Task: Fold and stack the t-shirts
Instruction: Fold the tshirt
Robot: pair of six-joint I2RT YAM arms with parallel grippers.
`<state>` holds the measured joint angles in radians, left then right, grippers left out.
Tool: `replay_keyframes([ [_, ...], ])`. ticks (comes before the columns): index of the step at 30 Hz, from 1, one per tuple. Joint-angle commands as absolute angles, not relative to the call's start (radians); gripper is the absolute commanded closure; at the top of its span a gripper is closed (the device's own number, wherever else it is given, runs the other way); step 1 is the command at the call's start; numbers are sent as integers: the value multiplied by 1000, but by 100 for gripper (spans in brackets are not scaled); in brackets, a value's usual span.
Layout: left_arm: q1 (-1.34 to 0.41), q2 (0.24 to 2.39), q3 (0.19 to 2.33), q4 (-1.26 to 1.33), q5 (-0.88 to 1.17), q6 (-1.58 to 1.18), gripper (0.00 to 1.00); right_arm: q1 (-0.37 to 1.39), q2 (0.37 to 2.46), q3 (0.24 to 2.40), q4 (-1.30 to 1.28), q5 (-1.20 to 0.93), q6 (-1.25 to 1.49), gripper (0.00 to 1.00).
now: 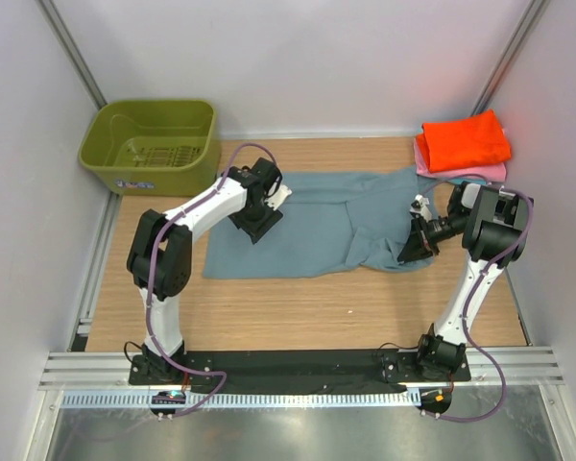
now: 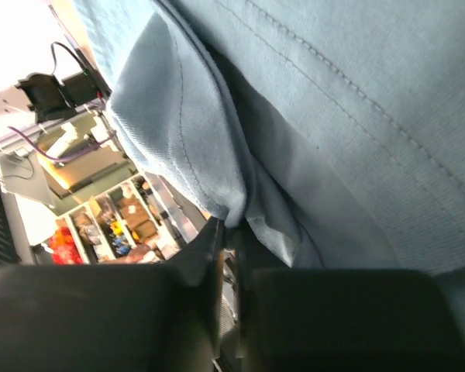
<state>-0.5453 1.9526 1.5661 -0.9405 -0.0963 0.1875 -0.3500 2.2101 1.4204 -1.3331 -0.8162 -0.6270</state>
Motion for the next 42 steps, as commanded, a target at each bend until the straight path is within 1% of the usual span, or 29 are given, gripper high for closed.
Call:
replay_keyframes([
  [1,-552,1931,1591,-942,-104,187,39,-354,2181,1442,-1502,-870,-629,94],
  [3,-554,1927,1591,-942,-106,190,39,-353,2157,1462,-1503,-845,-621,96],
  [5,-552,1922,1589,-939,-110,195,39,-354,2113,1489,-1503,-812,-614,96],
  [8,-554,1905,1575,-936,-130,209,39,-353,2048,1599,-1502,-683,-601,96],
  [11,-548,1882,1540,-920,-161,239,39,-354,2000,1676,-1502,-618,-603,97],
  [13,-529,1864,1505,-899,-213,262,39,-353,1959,1700,-1502,-577,-609,97],
  [17,-474,1833,1450,-879,-219,281,38,-353,1925,1709,-1503,-528,-629,97],
  [29,-411,1744,1281,-842,-235,344,38,-321,1917,1651,-1503,-552,-653,95],
  [33,-407,1660,1192,-848,-229,426,37,-299,1910,1649,-1503,-535,-663,95],
  [36,-407,1611,1148,-882,-140,498,37,-288,1907,1652,-1503,-535,-661,95],
  [42,-410,1594,1111,-929,-52,603,37,-273,1908,1649,-1503,-538,-658,95],
])
